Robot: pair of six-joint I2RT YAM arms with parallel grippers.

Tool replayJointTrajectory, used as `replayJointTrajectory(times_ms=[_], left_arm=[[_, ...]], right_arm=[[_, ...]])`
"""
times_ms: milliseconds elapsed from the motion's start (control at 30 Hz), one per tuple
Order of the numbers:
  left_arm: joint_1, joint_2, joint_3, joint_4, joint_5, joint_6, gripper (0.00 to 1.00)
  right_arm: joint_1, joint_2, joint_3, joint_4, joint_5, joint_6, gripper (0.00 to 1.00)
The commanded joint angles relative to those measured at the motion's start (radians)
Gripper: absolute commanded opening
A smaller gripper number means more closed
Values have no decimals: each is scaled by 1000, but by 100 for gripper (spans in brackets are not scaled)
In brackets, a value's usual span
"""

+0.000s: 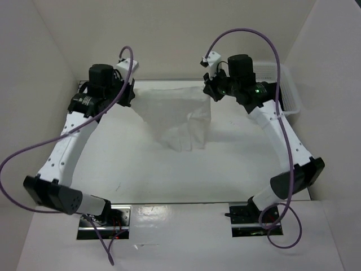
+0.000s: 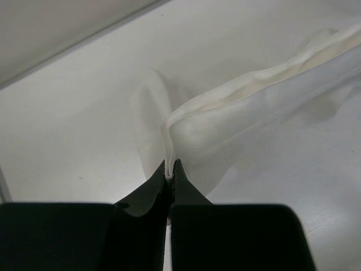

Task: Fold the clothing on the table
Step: Flatten the skirt out

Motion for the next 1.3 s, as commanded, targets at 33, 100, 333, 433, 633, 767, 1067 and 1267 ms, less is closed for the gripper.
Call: replayJointTrajectory(times_ms=[33, 100, 333, 433, 633, 767, 1067, 1267], left_arm=[[21, -117, -10, -19, -81, 8, 0], [21, -175, -10, -32, -81, -1, 0], [119, -392, -79, -50, 103, -1, 0], [169, -484, -100, -97, 207, 8, 3], [248, -605, -172, -131, 350, 17, 4], [271, -619, -227, -131, 384, 17, 5], [249, -386, -366, -30, 364, 17, 6], [211, -85, -357, 103, 280, 17, 6]], right_arm=[[-8, -50, 42, -71, 48, 10, 0], [-59, -111, -10, -71, -53, 10, 0], [-131, -332, -79, -166, -343, -76, 0], [-207, -410, -79, -224, -517, -116, 0], [-277, -444, -79, -289, -696, -156, 0], [-286, -430, -162, -266, -705, -144, 0], [-246, -225, -342, -122, -561, -112, 0], [-227, 5, -385, 93, -438, -62, 0]])
